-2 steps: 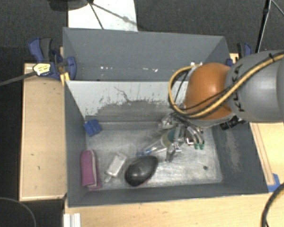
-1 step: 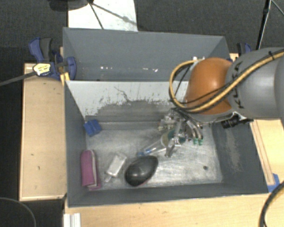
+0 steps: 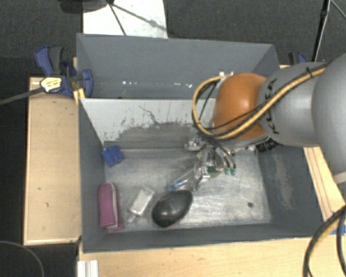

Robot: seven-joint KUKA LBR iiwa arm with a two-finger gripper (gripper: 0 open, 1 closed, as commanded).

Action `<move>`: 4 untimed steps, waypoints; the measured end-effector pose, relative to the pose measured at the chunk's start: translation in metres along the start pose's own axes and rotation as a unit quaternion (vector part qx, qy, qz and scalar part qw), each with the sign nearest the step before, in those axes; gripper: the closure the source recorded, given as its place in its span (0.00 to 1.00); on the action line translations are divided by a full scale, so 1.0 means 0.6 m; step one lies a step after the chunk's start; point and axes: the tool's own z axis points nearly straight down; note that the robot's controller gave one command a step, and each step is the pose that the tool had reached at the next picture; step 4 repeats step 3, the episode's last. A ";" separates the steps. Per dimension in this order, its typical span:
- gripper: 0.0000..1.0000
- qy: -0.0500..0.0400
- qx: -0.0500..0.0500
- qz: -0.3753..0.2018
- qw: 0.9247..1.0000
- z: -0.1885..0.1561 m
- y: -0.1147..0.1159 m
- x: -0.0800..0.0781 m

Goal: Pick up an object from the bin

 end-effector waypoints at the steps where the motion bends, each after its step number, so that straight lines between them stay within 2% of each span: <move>1: 0.00 0.002 0.000 0.002 1.000 -0.003 0.000 -0.004; 2: 1.00 0.001 -0.001 0.003 1.000 -0.007 0.002 -0.005; 3: 1.00 0.003 0.000 0.003 1.000 -0.133 0.003 -0.012; 4: 1.00 0.003 0.000 0.003 1.000 -0.133 0.003 -0.012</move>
Offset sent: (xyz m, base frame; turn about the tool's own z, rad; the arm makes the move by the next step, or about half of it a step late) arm 0.0000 0.0000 0.0000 0.0000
